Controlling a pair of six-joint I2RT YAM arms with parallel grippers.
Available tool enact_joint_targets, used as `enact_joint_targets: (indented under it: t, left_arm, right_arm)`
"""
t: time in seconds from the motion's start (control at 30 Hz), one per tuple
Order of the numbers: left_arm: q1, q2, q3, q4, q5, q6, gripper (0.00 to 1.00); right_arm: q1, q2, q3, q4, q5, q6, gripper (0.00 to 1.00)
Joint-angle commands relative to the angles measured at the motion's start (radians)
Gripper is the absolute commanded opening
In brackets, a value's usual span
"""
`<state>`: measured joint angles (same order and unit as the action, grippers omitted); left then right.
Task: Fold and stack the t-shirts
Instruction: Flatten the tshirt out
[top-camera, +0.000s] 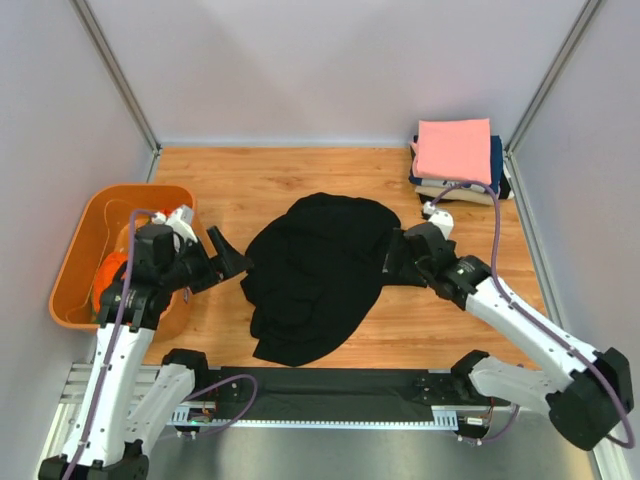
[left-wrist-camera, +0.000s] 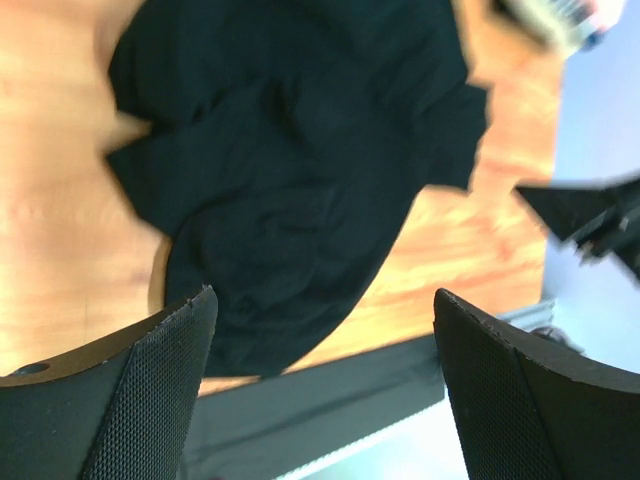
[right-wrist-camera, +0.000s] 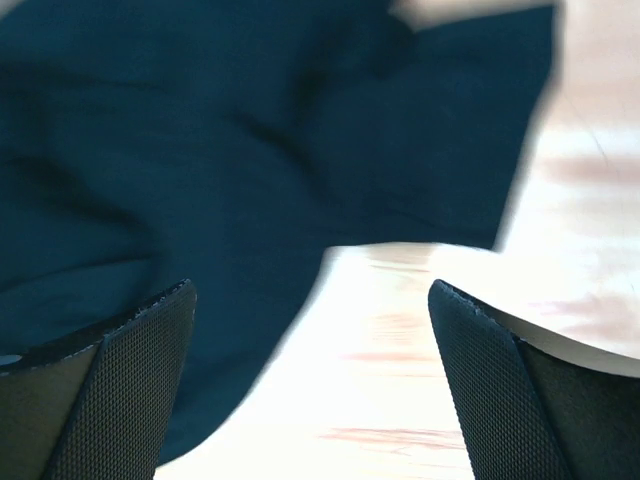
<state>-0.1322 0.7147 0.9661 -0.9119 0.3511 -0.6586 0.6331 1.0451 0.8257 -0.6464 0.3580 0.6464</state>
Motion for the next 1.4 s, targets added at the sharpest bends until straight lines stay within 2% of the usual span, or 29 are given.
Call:
enact_joint_targets:
  t: [0.0,0.2,0.3,0.4,0.53,0.63,0.7,0.73,0.77,0.8,0.83,0.87,0.9,0.93,1.0,1.07,1.1,1.17,1.2,1.23,1.33,1.37]
  left_arm:
    - [-0.065,-0.006,-0.085,-0.002,0.019,0.002,0.94]
    - [-0.242,0.071,-0.219,0.062,-0.115,-0.103,0.94]
    - [-0.259,0.144,-0.286,0.172,-0.129,-0.148,0.96]
    - [-0.259,0.251,-0.306,0.270,-0.167,-0.151,0.99]
    - [-0.257,0.449,-0.254,0.370,-0.199,-0.118,1.00]
    - [-0.253,0.639,-0.156,0.380,-0.215,-0.105,0.99]
    - [-0.244,0.767,-0.080,0.383,-0.227,-0.104,0.99]
    - [-0.241,0.805,-0.057,0.387,-0.236,-0.102,0.97]
    - [-0.236,0.880,-0.032,0.389,-0.242,-0.095,0.94]
    - [-0.227,0.916,0.021,0.387,-0.247,-0.090,0.90]
    - [-0.221,0.952,0.048,0.389,-0.251,-0.084,0.67]
    - [-0.215,1.018,0.080,0.383,-0.259,-0.066,0.53]
    - [-0.205,1.046,0.154,0.377,-0.277,-0.055,0.43]
    - [-0.204,1.103,0.202,0.346,-0.300,-0.039,0.36]
    - [-0.195,1.161,0.380,0.302,-0.350,0.020,0.35]
    - [-0.187,1.245,0.512,0.265,-0.350,0.106,0.35]
    - [-0.179,1.272,0.660,0.240,-0.350,0.129,0.35]
    - [-0.178,1.302,0.784,0.180,-0.350,0.184,0.41]
    - [-0.178,1.292,0.836,0.179,-0.345,0.195,0.49]
    - [-0.178,1.274,0.842,0.176,-0.337,0.200,0.71]
    - [-0.179,1.156,0.772,0.128,-0.354,0.166,0.89]
    - [-0.179,1.067,0.732,0.120,-0.420,0.130,0.90]
  right_arm:
    - [-0.203,0.010,-0.061,0.062,-0.203,-0.005,1.00]
    - [-0.435,0.167,-0.079,0.111,-0.303,-0.079,1.00]
    - [-0.504,0.263,-0.077,0.143,-0.332,-0.097,1.00]
    - [-0.524,0.357,-0.079,0.206,-0.388,-0.099,1.00]
    - [-0.523,0.460,-0.037,0.234,-0.445,-0.103,0.95]
    - [-0.523,0.515,0.001,0.246,-0.484,-0.113,0.83]
    - [-0.523,0.556,0.023,0.249,-0.520,-0.128,0.69]
    - [-0.523,0.579,0.027,0.251,-0.537,-0.136,0.61]
    - [-0.523,0.587,0.030,0.255,-0.550,-0.140,0.39]
    - [-0.523,0.589,0.032,0.255,-0.571,-0.145,0.29]
    - [-0.523,0.590,0.030,0.261,-0.583,-0.151,0.19]
    - [-0.523,0.587,0.026,0.264,-0.590,-0.154,0.00]
    - [-0.523,0.581,0.017,0.264,-0.602,-0.152,0.00]
    - [-0.523,0.555,0.001,0.264,-0.611,-0.145,0.00]
    - [-0.521,0.503,-0.039,0.264,-0.608,-0.116,0.00]
    - [-0.521,0.384,-0.127,0.263,-0.587,-0.076,0.00]
    - [-0.523,0.334,-0.158,0.255,-0.552,-0.064,0.00]
    - [-0.521,0.199,-0.212,0.217,-0.516,-0.028,0.00]
    - [-0.520,0.158,-0.220,0.203,-0.490,-0.022,0.00]
    - [-0.521,0.091,-0.224,0.188,-0.475,-0.019,0.00]
    - [-0.523,0.026,-0.211,0.140,-0.412,-0.027,0.00]
    - [-0.524,0.024,-0.194,0.125,-0.404,-0.031,0.00]
